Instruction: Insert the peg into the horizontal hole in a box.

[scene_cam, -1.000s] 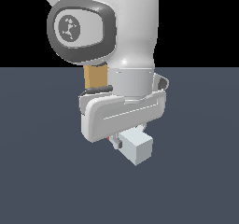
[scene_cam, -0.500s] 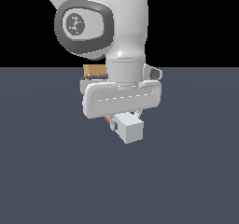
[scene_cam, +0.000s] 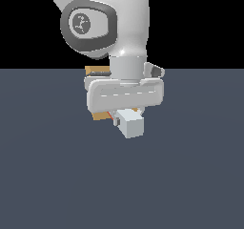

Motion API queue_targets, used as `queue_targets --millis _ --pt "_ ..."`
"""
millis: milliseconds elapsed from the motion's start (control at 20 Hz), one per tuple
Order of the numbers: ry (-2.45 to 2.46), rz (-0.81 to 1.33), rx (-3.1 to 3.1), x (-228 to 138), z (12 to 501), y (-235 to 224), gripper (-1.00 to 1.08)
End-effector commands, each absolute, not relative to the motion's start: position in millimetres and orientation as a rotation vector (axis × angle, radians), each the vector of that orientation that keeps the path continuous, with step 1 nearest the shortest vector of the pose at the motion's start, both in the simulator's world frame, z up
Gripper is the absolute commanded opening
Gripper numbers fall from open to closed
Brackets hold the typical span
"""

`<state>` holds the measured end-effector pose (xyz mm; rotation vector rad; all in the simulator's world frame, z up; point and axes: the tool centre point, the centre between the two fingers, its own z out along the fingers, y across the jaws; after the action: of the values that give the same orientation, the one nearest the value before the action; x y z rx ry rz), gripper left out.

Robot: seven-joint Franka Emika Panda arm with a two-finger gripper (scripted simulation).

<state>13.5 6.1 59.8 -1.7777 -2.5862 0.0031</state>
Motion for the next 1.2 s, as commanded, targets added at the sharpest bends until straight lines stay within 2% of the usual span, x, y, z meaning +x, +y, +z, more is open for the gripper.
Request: queue_targets --millis 0,750,1150 --pt "-2.583 0.0 -1.788 15 62 7 -1.0" --pt "-2.582 0.0 -1.788 14 62 11 -1.0" --pt "-2.583 -0.002 -1.789 -4 63 56 -1.0"
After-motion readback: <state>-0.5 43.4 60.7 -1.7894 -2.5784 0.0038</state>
